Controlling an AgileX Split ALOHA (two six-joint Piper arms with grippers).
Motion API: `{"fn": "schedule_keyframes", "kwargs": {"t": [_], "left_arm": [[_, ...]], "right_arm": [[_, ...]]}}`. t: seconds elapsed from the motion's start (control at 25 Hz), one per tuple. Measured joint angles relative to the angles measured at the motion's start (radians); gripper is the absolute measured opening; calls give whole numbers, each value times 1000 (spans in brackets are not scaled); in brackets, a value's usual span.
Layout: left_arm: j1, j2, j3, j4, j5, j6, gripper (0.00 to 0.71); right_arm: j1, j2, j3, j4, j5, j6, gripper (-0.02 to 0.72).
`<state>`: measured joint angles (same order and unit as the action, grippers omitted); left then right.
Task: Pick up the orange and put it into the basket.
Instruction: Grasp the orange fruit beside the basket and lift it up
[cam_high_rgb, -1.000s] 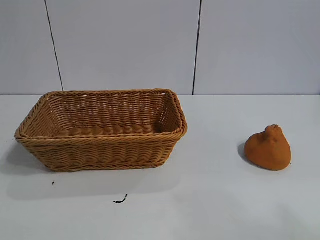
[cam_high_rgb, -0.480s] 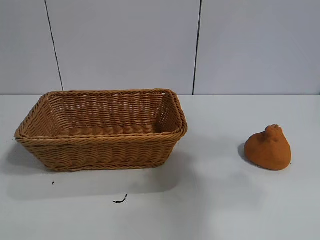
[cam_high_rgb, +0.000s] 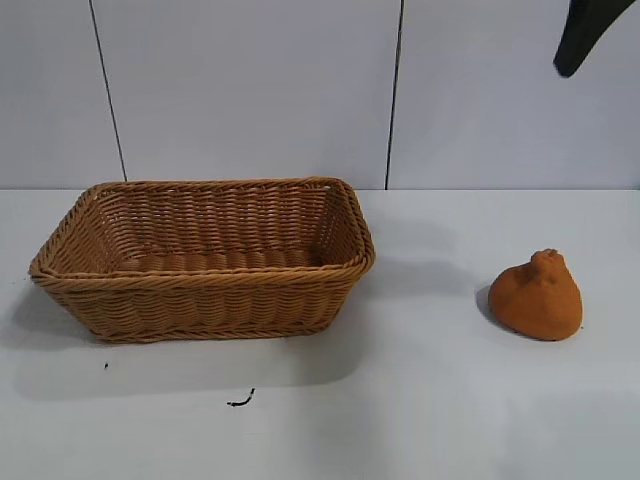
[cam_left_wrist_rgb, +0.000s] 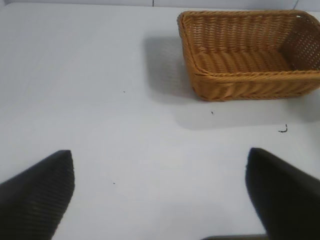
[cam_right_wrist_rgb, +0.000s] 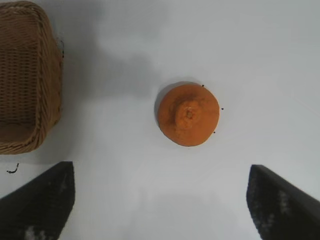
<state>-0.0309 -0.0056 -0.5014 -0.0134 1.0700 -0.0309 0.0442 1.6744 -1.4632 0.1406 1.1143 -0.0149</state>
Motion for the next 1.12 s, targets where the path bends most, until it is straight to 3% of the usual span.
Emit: {"fn": "schedule_keyframes", "kwargs": {"t": [0.24, 0.56, 0.8, 0.92, 1.0, 1.08, 1.12], "left_arm": [[0, 0, 0, 0, 0, 0, 666], [0, 0, 0, 0, 0, 0, 666], [0, 0, 0, 0, 0, 0, 666], [0, 0, 0, 0, 0, 0, 666], [0, 0, 0, 0, 0, 0, 666], [0, 0, 0, 0, 0, 0, 666], [0, 0, 0, 0, 0, 0, 666]], "right_arm": [[0, 191, 0, 6, -20, -3, 638], [0, 399, 0, 7, -135, 15, 638], [0, 474, -1, 0, -172, 15, 624], [0, 476, -6, -22, -185, 38, 537], [0, 476, -8, -48, -187, 54, 403], [0, 476, -8, -66, -183, 60, 212], [0, 476, -8, -66, -183, 60, 212]]}}
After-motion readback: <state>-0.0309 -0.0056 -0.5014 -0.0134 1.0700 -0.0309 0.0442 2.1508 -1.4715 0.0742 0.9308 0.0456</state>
